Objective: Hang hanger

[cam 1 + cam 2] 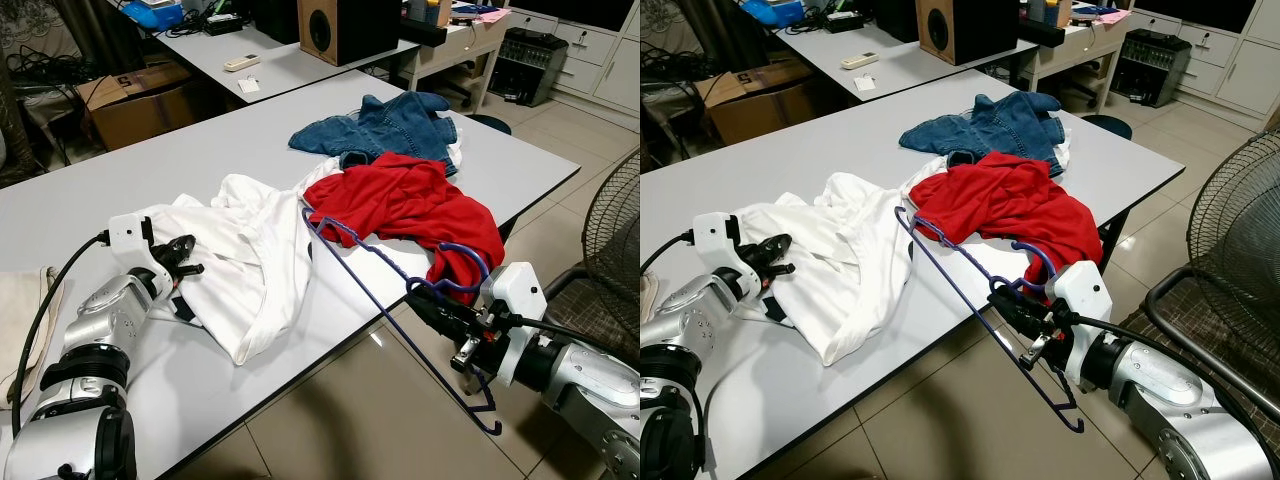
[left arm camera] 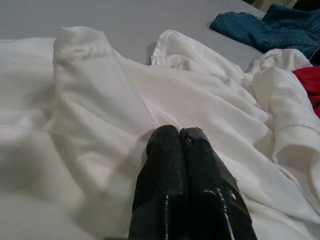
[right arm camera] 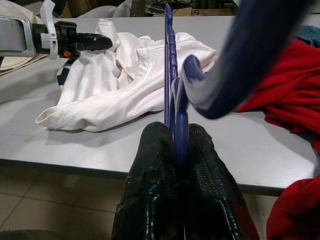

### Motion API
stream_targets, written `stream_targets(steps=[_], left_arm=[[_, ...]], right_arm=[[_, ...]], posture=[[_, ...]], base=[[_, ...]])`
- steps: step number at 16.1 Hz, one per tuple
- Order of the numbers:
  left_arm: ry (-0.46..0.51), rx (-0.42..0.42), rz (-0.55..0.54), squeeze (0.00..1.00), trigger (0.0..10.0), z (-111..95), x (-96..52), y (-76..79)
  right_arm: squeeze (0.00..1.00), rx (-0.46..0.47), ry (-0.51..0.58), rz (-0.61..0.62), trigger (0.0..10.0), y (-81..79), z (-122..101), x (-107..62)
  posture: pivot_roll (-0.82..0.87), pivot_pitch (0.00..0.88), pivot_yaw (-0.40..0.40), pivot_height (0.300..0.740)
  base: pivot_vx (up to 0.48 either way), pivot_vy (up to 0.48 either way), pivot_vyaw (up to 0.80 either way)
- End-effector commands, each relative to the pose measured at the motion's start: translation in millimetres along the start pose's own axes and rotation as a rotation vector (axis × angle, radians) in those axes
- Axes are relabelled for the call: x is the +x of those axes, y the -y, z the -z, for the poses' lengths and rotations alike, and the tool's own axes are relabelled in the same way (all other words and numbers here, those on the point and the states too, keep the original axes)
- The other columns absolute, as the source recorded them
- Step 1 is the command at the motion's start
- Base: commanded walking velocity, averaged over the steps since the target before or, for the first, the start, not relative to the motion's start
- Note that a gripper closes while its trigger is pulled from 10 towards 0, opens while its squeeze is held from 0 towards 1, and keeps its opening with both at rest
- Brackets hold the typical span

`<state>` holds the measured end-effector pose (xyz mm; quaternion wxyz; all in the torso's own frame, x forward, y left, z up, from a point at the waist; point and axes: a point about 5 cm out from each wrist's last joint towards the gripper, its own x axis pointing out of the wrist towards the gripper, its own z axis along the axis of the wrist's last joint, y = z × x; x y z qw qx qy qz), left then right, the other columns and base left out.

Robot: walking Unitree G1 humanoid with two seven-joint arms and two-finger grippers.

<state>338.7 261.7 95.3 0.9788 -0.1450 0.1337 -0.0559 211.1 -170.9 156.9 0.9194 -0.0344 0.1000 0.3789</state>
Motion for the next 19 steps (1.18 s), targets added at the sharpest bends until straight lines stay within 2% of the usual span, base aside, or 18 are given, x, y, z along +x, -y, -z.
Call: stream_targets(steps=[1, 5, 6, 7, 8, 10, 11, 12, 13, 14, 15, 16, 17, 18, 19], left_arm=[[0.053, 0.007, -0.014, 0.0, 0.0, -11.6, -1.7, -2.7], [0.155, 0.019, -0.067, 0.0, 0.0, -34.6, -7.9, -14.0], [0.216, 0.031, -0.105, 0.0, 0.0, -47.4, -12.9, -20.8], [0.305, 0.055, -0.165, 0.0, 0.0, -64.1, -21.6, -29.3], [0.354, 0.076, -0.207, 0.0, 0.0, -72.8, -27.2, -34.7], [0.605, 0.224, -0.458, 0.0, 0.0, -112.9, -61.4, -57.2], [0.652, 0.24, -0.507, 0.0, 0.0, -120.3, -69.5, -61.8], [0.66, 0.298, -0.545, 0.0, 0.0, -126.2, -80.4, -67.1], [0.616, 0.31, -0.526, 0.0, 0.0, -121.4, -78.6, -67.5], [0.533, 0.333, -0.536, 0.0, 0.0, -108.3, -76.5, -71.7], [0.382, 0.342, -0.566, 0.0, 0.4, -86.4, -71.4, -78.1], [0.204, 0.366, -0.522, 0.0, 10.0, -61.7, -65.4, -79.7], [0.153, 0.379, -0.502, 0.0, 10.0, -55.1, -64.4, -79.8], [0.126, 0.364, -0.519, 1.0, 10.0, -48.7, -68.4, -84.0], [0.118, 0.343, -0.537, 1.0, 10.0, -48.3, -70.2, -86.8]], right_arm=[[0.0, -0.011, 0.012, 0.006, 10.0, 0.3, -1.9, 1.6], [0.0, -0.011, 0.016, 0.007, 10.0, 0.3, -1.8, 3.1], [0.0, -0.011, 0.018, 0.006, 10.0, 0.2, -1.9, 4.2], [0.0, -0.01, 0.021, 0.006, 10.0, -0.1, -2.0, 4.9], [0.0, -0.011, 0.023, 0.006, 10.0, -0.1, -2.0, 5.0], [0.0, -0.009, 0.027, 0.015, 10.0, 0.3, -1.7, 3.6], [0.0, -0.007, 0.028, 0.016, 10.0, 0.4, -1.5, 3.3], [0.0, -0.001, 0.03, 0.013, 10.0, -0.2, 0.0, 4.5], [0.0, 0.0, 0.03, 0.009, 10.0, -0.7, 0.6, 5.5], [0.0, 0.002, 0.032, -0.001, 10.0, -2.0, 0.9, 8.5], [0.0, 0.001, 0.037, -0.006, 10.0, -2.5, 0.2, 10.7], [0.0, -0.001, 0.038, -0.008, 10.0, -2.4, -0.2, 11.5], [0.0, -0.001, 0.039, -0.008, 10.0, -2.8, -0.3, 11.7], [0.0, 0.001, 0.039, -0.008, 10.0, -3.3, -0.2, 11.0], [0.0, 0.001, 0.039, -0.008, 10.0, -3.7, -0.1, 10.9]], posture=[[-0.03, 0.005, 0.111, 0.74], [-0.02, 0.002, 0.109, 0.74], [-0.02, 0.001, 0.112, 0.74], [-0.02, 0.0, 0.116, 0.74], [-0.02, 0.0, 0.116, 0.74], [-0.01, 0.0, 0.119, 0.74], [-0.01, 0.0, 0.119, 0.74], [0.01, 0.0, 0.11, 0.74], [0.01, 0.0, 0.11, 0.74], [0.01, 0.0, 0.107, 0.74], [0.02, 0.0, 0.105, 0.74], [0.02, 0.0, 0.105, 0.74], [0.01, 0.0, 0.109, 0.74], [0.01, 0.0, 0.113, 0.74], [0.01, 0.0, 0.114, 0.74]], base=[[0.0, 0.0, 0.0], [0.0, 0.0, 0.0], [0.0, 0.0, 0.0], [0.0, 0.0, 0.0], [0.0, 0.0, 0.0], [0.0, 0.0, 0.0], [0.0, 0.0, 0.0], [0.0, 0.0, 0.0], [0.0, 0.0, 0.0], [0.0, 0.0, 0.0], [0.0, 0.0, 0.0], [0.0, 0.0, 0.0], [0.0, 0.0, 0.0], [0.0, 0.0, 0.0], [0.0, 0.0, 0.0]])
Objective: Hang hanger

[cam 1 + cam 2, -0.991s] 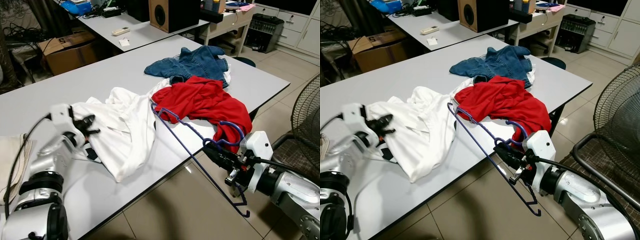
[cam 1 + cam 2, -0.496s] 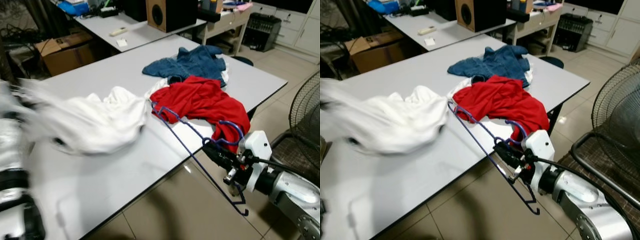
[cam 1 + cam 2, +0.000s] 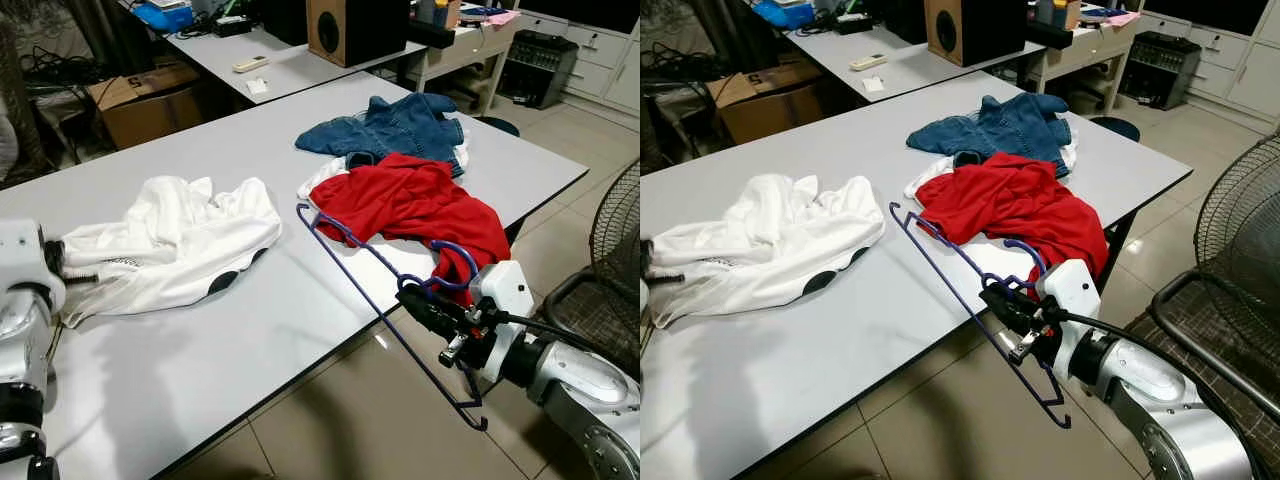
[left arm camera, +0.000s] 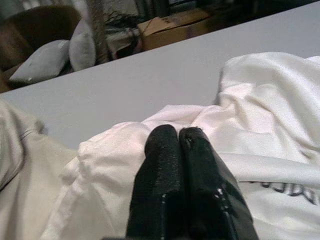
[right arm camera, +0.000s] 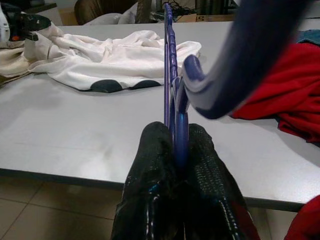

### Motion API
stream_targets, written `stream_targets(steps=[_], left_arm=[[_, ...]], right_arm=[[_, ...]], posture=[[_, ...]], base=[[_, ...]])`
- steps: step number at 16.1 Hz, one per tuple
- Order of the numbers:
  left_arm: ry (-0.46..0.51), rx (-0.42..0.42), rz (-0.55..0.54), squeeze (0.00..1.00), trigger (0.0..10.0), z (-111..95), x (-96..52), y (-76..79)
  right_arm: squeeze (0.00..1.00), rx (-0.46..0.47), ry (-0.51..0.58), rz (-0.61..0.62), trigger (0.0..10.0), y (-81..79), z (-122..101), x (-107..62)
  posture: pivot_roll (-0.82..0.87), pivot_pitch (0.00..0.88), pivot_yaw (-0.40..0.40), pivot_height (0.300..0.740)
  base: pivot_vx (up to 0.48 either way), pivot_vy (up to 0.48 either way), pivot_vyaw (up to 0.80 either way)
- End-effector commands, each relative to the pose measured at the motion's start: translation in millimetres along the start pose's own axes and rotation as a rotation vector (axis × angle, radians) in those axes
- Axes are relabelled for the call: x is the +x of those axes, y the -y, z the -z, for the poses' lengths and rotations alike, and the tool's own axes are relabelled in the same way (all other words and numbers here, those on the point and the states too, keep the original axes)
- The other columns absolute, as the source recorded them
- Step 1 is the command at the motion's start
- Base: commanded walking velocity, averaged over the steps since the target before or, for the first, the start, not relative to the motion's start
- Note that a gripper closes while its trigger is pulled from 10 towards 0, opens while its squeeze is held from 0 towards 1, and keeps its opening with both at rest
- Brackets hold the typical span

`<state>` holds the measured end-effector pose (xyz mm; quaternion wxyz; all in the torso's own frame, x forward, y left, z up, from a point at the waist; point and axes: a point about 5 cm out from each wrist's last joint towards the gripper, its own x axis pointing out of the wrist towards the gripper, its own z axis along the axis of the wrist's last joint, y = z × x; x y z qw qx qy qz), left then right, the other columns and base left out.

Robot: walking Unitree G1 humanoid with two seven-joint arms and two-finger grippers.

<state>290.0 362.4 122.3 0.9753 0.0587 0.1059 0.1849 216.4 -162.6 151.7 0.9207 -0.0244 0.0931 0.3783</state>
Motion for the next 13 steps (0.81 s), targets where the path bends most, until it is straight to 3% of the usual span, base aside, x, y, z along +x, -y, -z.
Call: stream_targets(steps=[1, 4, 5, 7, 8, 10, 11, 12, 13], left_arm=[[0.025, -0.013, -0.079, 1.0, 10.0, -13.5, 1.8, -15.5], [0.135, -0.015, -0.205, 1.0, 10.0, -42.0, 3.3, -33.8], [0.195, -0.01, -0.251, 1.0, 10.0, -56.5, 3.1, -40.5], [0.274, 0.004, -0.21, 1.0, 10.0, -74.3, 5.2, -37.3], [0.285, 0.015, -0.154, 0.0, 10.0, -78.4, 7.5, -30.8], [0.311, 0.021, -0.021, 0.0, 10.0, -88.5, 11.2, -13.8], [0.306, 0.07, 0.146, 0.0, 10.0, -92.1, 11.4, 5.0], [0.302, 0.079, 0.184, 0.0, 10.0, -92.2, 11.1, 9.2], [0.256, 0.149, 0.327, 0.0, 10.0, -86.6, 7.9, 24.7]], right_arm=[[0.0, -0.019, 0.012, -0.019, 10.0, -3.2, -2.0, 1.0], [0.0, -0.069, -0.001, -0.057, 10.0, -1.1, -5.2, 8.1], [0.0, -0.114, -0.011, -0.065, 10.0, 4.4, -9.6, 13.4], [0.0, -0.262, -0.089, -0.117, 10.0, 14.5, -13.8, 28.6], [0.0, -0.334, -0.121, -0.152, 10.0, 20.9, -17.9, 38.4], [0.0, -0.469, -0.187, -0.237, 10.0, 39.4, -33.4, 61.4], [0.0, -0.606, -0.243, -0.261, 10.0, 55.2, -43.5, 78.3], [0.0, -0.627, -0.25, -0.266, 10.0, 57.9, -45.9, 81.8], [0.0, -0.652, -0.242, -0.3, 10.0, 60.7, -52.4, 92.6]], posture=[[0.01, 0.0, 0.118, 0.74], [0.0, 0.0, 0.119, 0.74], [0.01, 0.0, 0.121, 0.74], [0.01, 0.0, 0.126, 0.74], [0.01, 0.0, 0.123, 0.74], [0.02, 0.0, 0.11, 0.74], [0.02, 0.0, 0.092, 0.74], [0.02, 0.0, 0.092, 0.74], [0.03, 0.0, 0.072, 0.74]], base=[[0.0, 0.0, 0.0], [0.0, 0.0, 0.0], [0.0, 0.0, 0.0], [0.0, 0.0, 0.0], [0.0, 0.0, 0.0], [0.0, 0.0, 0.0], [0.0, 0.0, 0.0], [0.0, 0.0, 0.0], [0.0, 0.0, 0.0]])
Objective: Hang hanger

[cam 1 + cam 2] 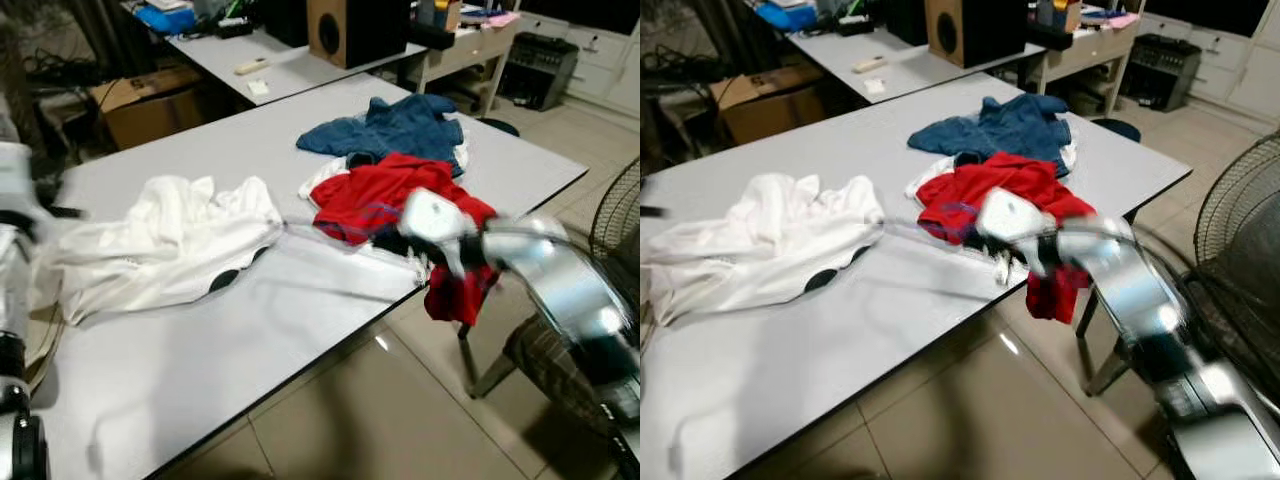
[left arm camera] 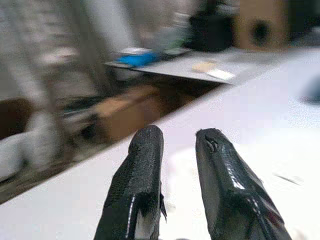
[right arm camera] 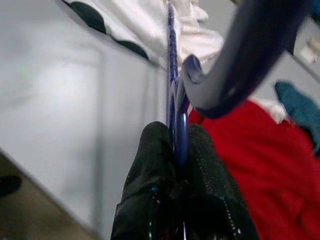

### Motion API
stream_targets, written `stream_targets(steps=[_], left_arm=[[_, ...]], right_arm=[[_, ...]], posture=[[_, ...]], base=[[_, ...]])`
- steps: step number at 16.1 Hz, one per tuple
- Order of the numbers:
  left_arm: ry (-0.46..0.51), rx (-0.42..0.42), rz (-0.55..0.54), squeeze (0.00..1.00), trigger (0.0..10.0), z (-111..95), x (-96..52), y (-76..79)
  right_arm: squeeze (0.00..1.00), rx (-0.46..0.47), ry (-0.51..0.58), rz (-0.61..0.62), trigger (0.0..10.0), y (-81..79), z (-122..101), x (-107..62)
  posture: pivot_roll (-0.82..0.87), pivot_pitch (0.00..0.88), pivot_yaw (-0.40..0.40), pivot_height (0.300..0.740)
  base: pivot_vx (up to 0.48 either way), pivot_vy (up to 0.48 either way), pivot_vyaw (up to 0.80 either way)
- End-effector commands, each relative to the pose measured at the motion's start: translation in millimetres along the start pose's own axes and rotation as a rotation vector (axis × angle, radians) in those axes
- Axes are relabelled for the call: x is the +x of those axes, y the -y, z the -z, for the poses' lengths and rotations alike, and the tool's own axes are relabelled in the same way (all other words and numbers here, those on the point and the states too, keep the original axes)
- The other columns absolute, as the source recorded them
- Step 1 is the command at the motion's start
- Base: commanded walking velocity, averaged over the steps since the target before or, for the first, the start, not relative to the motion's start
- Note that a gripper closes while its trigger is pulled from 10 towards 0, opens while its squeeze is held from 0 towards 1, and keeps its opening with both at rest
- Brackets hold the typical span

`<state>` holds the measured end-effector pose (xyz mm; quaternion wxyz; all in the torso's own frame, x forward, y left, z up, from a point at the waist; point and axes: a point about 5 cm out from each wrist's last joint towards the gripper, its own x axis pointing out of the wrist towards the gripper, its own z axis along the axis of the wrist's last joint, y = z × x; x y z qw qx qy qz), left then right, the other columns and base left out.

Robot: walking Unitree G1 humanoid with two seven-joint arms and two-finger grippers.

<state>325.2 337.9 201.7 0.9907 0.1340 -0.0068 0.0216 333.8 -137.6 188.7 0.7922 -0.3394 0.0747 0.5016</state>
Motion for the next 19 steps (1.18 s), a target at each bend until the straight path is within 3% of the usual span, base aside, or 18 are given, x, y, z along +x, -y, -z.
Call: stream_targets(steps=[1, 4, 7, 8, 9, 11, 12, 14, 16, 18, 19], left_arm=[[-0.078, 0.063, 0.187, 0.0, 10.0, 7.0, -2.9, 18.8], [-0.201, 0.177, 0.499, 0.0, 10.0, 23.5, -22.7, 57.3], [-0.312, 0.262, 0.593, 0.0, 10.0, 44.3, -28.0, 79.6], [-0.363, 0.289, 0.591, 0.0, 10.0, 58.5, -24.2, 95.1], [-0.372, 0.297, 0.593, 0.0, 10.0, 60.9, -23.7, 98.0], [-0.424, 0.339, 0.609, 0.0, 10.0, 77.5, -21.1, 115.0], [-0.455, 0.346, 0.606, 0.0, 10.0, 87.7, -17.7, 128.0], [-0.488, 0.308, 0.654, 0.0, 10.0, 98.3, -15.0, 155.6], [-0.439, 0.145, 0.785, 0.0, 10.0, 90.6, -15.6, 192.4], [-0.256, -0.092, 0.945, 0.0, 10.0, 60.6, -14.4, 246.5], [-0.196, -0.144, 0.887, 0.0, 10.0, 50.9, -7.6, 251.6]], right_arm=[[0.0, -0.071, -0.011, -0.077, 10.0, 0.3, -1.9, 10.3], [0.0, -0.205, -0.051, -0.168, 10.0, 0.8, -4.5, 26.7], [0.0, -0.187, 0.012, -0.128, 10.0, 3.2, -6.7, 24.1], [0.0, -0.172, 0.055, -0.058, 10.0, 3.7, -5.2, 13.0], [0.0, -0.165, 0.065, -0.045, 10.0, 3.4, -4.8, 10.4], [0.0, -0.084, 0.167, 0.066, 10.0, -0.6, -8.0, -10.8], [0.0, 0.004, 0.26, 0.174, 10.0, -4.2, -12.9, -28.1], [0.0, 0.115, 0.329, 0.323, 10.0, -15.9, -12.2, -52.3], [0.0, 0.238, 0.345, 0.428, 10.0, -30.8, -3.6, -65.9], [0.0, 0.373, 0.245, 0.543, 10.0, -59.2, 17.5, -81.3], [0.0, 0.406, 0.232, 0.556, 10.0, -65.8, 19.2, -83.5]], posture=[[0.04, 0.0, 0.061, 0.74], [0.05, 0.0, 0.032, 0.74], [0.05, 0.0, 0.019, 0.74], [0.04, 0.0, 0.03, 0.74], [0.04, 0.0, 0.03, 0.74], [0.02, 0.0, 0.052, 0.74], [0.0, 0.0, 0.074, 0.74], [-0.03, 0.0, 0.093, 0.74], [-0.05, 0.0, 0.107, 0.74], [-0.06, 0.0, 0.114, 0.74], [-0.06, 0.0, 0.119, 0.74]], base=[[0.0, 0.0, 0.0], [0.0, 0.0, 0.0], [0.0, 0.0, 0.0], [0.0, 0.0, 0.0], [0.0, 0.0, 0.0], [0.0, 0.0, 0.0], [0.0, 0.0, 0.0], [0.0, 0.0, 0.0], [0.0, 0.0, 0.0], [0.0, 0.0, 0.0], [0.0, 0.0, 0.0]])
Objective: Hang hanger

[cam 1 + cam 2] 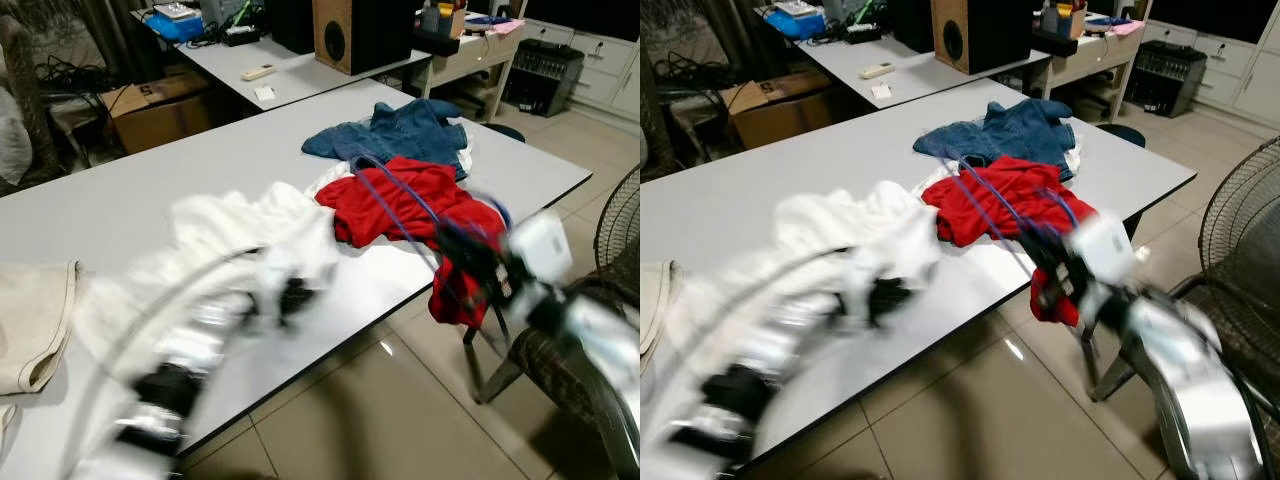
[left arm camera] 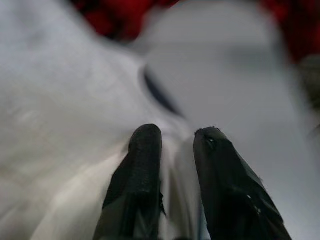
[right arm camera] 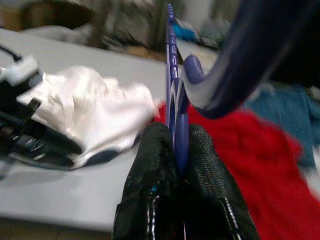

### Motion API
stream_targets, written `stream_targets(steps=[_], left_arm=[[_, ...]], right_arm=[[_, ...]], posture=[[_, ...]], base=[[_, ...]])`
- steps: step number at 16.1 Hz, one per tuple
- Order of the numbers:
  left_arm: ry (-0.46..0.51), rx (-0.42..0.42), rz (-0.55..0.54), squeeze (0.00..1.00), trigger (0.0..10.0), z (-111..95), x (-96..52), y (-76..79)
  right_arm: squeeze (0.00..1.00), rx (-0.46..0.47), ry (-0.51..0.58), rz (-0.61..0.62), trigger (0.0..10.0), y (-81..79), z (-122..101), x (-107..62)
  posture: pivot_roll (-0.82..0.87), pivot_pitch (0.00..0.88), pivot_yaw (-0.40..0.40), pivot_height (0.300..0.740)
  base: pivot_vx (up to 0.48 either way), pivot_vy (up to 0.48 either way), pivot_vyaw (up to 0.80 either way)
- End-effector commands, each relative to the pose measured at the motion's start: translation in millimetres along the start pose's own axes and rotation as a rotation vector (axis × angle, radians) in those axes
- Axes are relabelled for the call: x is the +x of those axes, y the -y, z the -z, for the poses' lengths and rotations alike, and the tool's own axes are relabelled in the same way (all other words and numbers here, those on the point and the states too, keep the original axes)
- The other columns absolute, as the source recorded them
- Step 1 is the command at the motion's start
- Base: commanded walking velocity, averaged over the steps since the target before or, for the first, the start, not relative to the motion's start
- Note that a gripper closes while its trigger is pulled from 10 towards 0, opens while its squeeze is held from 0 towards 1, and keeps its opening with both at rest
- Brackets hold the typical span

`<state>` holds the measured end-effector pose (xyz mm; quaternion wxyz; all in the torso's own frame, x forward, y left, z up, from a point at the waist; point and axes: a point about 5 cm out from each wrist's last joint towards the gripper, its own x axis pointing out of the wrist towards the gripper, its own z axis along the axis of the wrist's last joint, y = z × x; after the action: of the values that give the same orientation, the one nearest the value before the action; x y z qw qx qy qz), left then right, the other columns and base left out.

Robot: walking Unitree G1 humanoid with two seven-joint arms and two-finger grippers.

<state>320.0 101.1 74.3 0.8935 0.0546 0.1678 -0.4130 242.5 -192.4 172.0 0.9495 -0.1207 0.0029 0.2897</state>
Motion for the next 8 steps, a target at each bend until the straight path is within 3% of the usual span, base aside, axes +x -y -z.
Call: stream_targets(steps=[1, 2, 4, 5, 8], left_arm=[[0.081, -0.002, -0.079, 0.0, 10.0, -16.4, -2.3, -13.0], [0.117, 0.006, -0.136, 0.0, 10.0, -22.5, -2.8, -18.8], [0.15, 0.079, -0.234, 0.0, 10.0, -33.0, -18.4, -40.9], [0.159, 0.095, -0.215, 1.0, 10.0, -36.4, -27.0, -46.5], [-0.007, 0.159, -0.046, 1.0, 10.0, -24.6, -60.7, -49.0]], right_arm=[[0.0, -0.003, 0.02, 0.035, 10.0, 1.8, -8.2, -3.8], [0.0, 0.006, 0.002, 0.035, 10.0, -1.5, -5.4, -6.8], [0.0, 0.029, -0.055, -0.005, 10.0, -12.7, 2.0, -16.0], [0.0, 0.03, -0.071, -0.011, 10.0, -14.0, 2.8, -18.3], [0.0, 0.036, -0.087, -0.049, 10.0, -11.9, -0.7, -22.6]], posture=[[-0.06, 0.0, 0.119, 0.74], [-0.06, 0.0, 0.119, 0.74], [-0.06, 0.0, 0.114, 0.74], [-0.05, 0.0, 0.108, 0.74], [-0.05, 0.009, 0.097, 0.74]], base=[[0.0, 0.0, 0.0], [0.0, 0.0, 0.0], [0.0, 0.0, 0.0], [0.0, 0.0, 0.0], [0.0, 0.0, 0.0]])
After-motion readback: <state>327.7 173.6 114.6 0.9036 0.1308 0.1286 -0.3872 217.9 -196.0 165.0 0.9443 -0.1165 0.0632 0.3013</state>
